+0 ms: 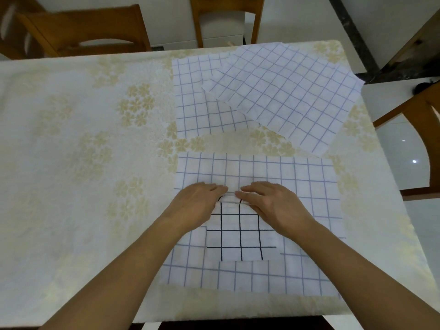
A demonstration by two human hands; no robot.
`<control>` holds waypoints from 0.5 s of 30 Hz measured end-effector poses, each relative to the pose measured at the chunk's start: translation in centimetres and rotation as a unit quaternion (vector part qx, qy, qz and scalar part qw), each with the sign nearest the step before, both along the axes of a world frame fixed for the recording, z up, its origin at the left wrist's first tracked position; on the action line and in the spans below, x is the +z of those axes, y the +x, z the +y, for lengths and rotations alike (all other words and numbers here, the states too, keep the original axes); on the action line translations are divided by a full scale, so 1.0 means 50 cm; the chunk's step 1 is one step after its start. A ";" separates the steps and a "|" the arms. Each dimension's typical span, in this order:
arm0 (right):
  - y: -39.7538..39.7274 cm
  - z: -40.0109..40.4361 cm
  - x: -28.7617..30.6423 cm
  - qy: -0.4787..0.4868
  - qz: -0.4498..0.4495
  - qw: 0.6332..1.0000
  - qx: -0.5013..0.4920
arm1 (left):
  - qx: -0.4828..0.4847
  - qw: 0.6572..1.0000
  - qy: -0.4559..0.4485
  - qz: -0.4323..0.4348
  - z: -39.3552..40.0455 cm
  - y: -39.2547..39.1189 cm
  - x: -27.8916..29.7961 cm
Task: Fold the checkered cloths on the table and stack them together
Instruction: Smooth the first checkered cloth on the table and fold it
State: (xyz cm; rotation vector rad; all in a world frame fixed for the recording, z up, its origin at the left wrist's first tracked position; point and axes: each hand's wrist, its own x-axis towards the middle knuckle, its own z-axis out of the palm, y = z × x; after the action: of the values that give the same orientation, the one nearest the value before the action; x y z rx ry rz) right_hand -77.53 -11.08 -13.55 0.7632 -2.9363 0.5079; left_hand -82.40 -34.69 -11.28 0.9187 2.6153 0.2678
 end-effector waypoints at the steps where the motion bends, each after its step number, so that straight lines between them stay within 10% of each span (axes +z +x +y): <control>1: 0.013 0.001 -0.003 -0.002 0.004 1.000 -0.001 | -0.002 1.000 0.007 0.008 -0.003 0.016 -0.002; 15: 0.212 -0.010 -0.042 0.002 0.007 1.000 -0.021 | 0.000 0.993 0.013 0.117 -0.011 0.232 -0.040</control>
State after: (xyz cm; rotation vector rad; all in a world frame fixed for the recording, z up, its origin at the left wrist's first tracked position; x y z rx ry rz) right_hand -66.93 -11.59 -15.67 0.7015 -2.9345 0.4908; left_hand -70.82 -35.24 -13.27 1.0132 2.8315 0.2046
